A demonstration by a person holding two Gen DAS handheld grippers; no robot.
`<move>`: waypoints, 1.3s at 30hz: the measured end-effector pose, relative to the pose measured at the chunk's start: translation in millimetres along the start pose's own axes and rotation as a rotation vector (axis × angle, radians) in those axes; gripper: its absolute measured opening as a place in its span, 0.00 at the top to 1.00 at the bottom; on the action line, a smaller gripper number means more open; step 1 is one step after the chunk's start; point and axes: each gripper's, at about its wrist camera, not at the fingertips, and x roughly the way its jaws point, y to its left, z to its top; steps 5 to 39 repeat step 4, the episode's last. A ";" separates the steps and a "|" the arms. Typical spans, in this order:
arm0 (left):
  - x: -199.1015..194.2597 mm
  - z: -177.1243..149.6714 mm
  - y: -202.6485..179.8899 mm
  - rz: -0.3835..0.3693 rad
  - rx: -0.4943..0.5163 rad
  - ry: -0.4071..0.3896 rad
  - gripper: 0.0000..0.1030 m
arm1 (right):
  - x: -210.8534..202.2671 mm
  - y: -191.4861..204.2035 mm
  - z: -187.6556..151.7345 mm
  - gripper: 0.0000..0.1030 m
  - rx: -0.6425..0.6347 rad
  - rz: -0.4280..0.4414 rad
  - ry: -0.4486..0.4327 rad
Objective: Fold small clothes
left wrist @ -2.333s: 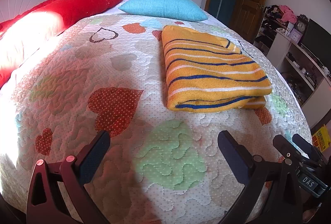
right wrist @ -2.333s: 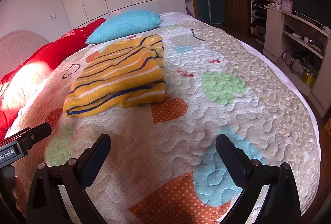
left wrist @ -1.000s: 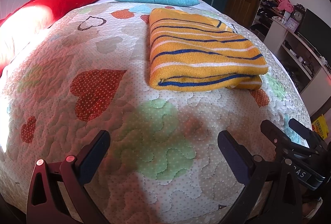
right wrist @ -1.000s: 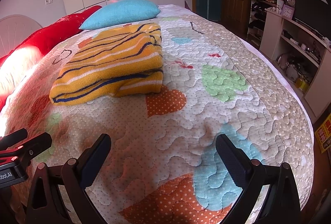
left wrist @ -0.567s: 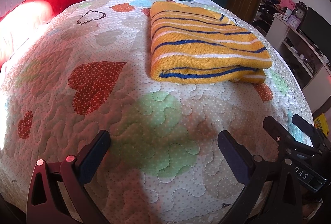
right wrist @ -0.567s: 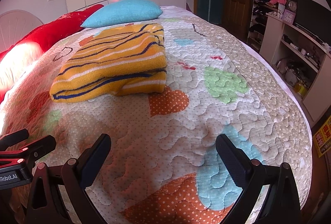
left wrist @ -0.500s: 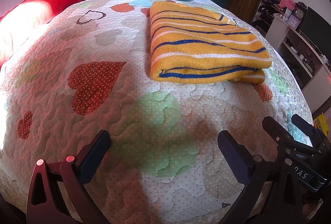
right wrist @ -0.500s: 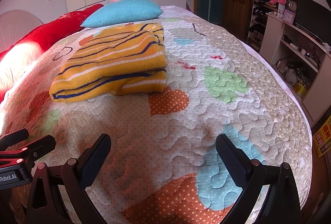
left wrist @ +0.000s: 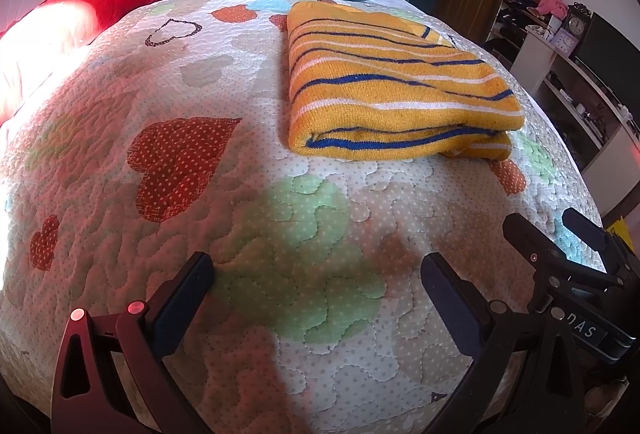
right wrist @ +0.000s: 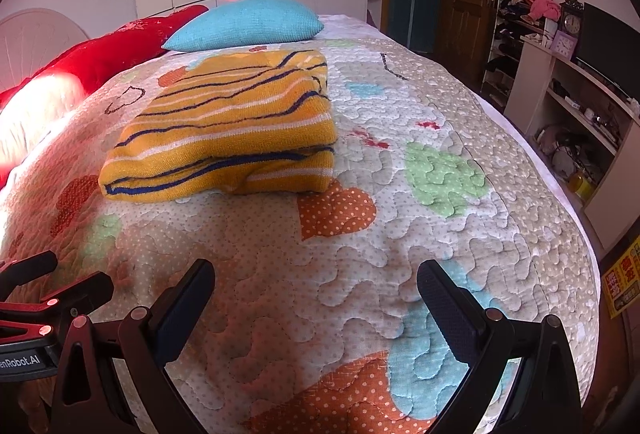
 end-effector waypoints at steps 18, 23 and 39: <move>1.1 -0.9 -0.5 0.000 -0.003 0.003 0.00 | 2.3 3.8 1.4 0.00 -0.010 0.010 0.008; 1.1 -0.9 -0.5 0.000 -0.003 0.003 0.00 | 2.3 3.8 1.4 0.00 -0.010 0.010 0.008; 1.1 -0.9 -0.5 0.000 -0.003 0.003 0.00 | 2.3 3.8 1.4 0.00 -0.010 0.010 0.008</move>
